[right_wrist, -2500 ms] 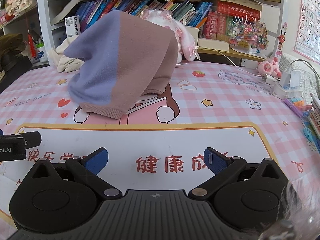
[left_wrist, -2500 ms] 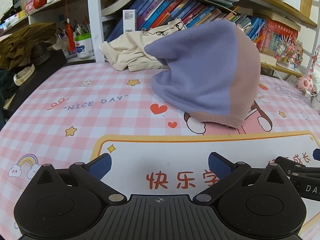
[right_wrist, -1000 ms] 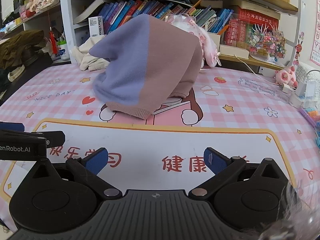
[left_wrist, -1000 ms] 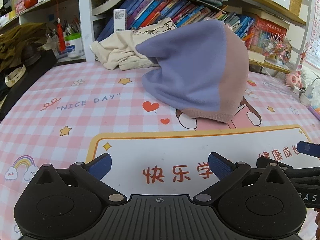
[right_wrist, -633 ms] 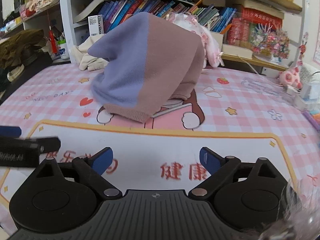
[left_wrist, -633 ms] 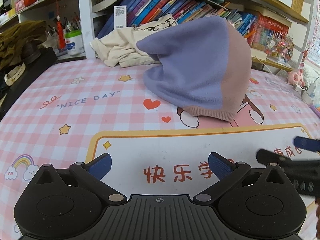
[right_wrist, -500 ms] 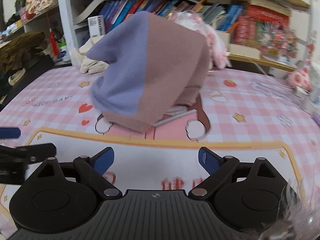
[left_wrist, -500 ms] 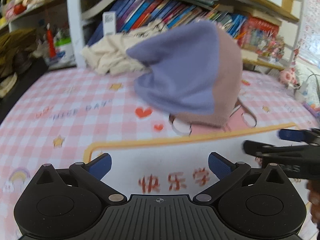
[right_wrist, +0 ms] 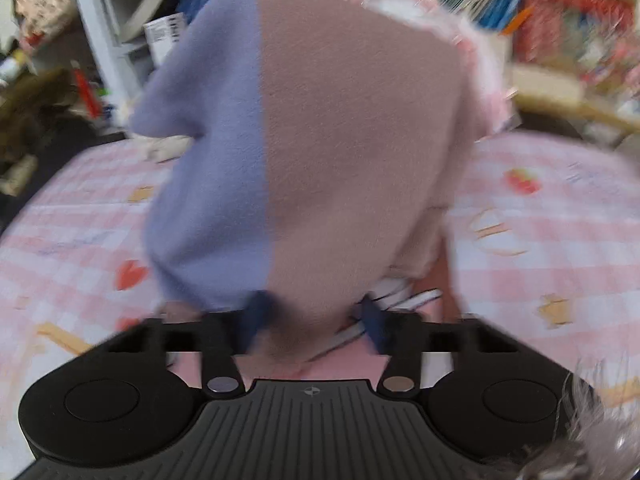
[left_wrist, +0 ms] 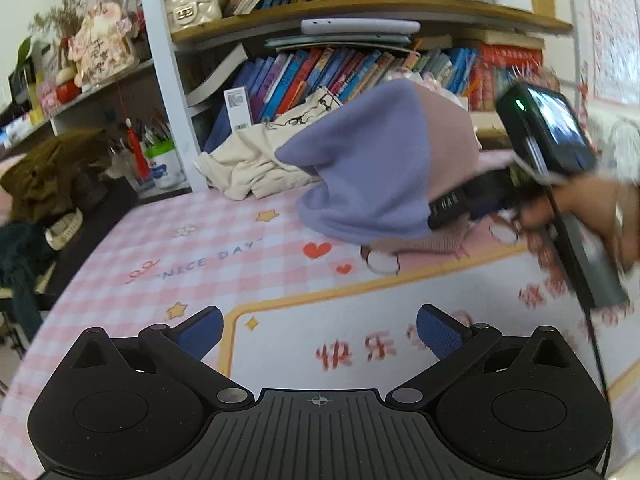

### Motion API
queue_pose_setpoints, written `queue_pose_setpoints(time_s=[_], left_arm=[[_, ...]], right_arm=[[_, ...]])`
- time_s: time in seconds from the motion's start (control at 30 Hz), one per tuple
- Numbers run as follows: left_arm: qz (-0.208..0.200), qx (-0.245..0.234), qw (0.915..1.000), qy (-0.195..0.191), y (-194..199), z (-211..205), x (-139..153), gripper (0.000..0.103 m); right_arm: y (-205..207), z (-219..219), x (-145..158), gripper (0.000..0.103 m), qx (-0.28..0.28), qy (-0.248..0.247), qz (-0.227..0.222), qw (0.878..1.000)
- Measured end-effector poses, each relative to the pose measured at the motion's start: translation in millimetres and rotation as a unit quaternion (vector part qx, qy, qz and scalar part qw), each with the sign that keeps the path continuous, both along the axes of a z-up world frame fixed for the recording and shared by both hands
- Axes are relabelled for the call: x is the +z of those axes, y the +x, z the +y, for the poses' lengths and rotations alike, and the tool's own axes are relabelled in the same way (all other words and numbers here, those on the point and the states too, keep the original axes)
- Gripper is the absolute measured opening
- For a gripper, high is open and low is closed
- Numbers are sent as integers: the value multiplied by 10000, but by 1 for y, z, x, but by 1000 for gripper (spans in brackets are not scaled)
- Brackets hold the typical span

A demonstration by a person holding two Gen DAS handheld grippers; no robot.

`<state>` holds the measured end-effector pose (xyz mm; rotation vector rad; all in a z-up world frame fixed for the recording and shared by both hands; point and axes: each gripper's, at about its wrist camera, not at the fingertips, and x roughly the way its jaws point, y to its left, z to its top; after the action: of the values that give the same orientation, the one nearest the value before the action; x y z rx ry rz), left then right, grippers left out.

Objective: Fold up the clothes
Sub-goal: 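Grasp the sweater with the left gripper while the right gripper grasps it too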

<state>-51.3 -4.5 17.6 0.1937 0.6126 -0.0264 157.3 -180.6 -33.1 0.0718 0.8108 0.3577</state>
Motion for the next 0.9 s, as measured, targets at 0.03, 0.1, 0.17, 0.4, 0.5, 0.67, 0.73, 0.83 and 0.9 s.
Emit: queue_pose_setpoints(time_s=[0.03, 0.1, 0.17, 0.4, 0.5, 0.67, 0.73, 0.83, 0.9], left_arm=[[4, -14, 10000, 30, -2, 0, 0, 103], [-21, -20, 9999, 96, -4, 1, -1, 103], [-72, 8, 9999, 157, -3, 2, -2, 103], [-466, -191, 9987, 89, 17, 6, 3, 103], [-743, -410, 9964, 87, 22, 4, 8, 103], [-1077, -768, 9910, 207, 24, -5, 8, 103], [-1146, -952, 9886, 213, 21, -8, 6, 102], [-1167, -1174, 9859, 255, 21, -12, 1, 80], [-964, -1222, 9878, 62, 33, -3, 1, 45]], right_arm=[[1, -2, 2, 18, 55, 126, 91, 9999], [-3, -4, 14, 13, 266, 338, 188, 9989], [-14, -9, 35, 12, 487, 581, 121, 9970], [-61, -25, 137, 10, 849, 1248, -764, 9856], [-79, -29, 173, 10, 891, 1461, -1010, 9801], [-109, -22, 204, 10, 904, 1631, -1035, 9770], [-119, -15, 208, 10, 848, 1537, -1090, 9784], [-129, -2, 209, 10, 744, 1333, -1147, 9816], [-135, -1, 209, 10, 590, 1254, -1150, 9837]])
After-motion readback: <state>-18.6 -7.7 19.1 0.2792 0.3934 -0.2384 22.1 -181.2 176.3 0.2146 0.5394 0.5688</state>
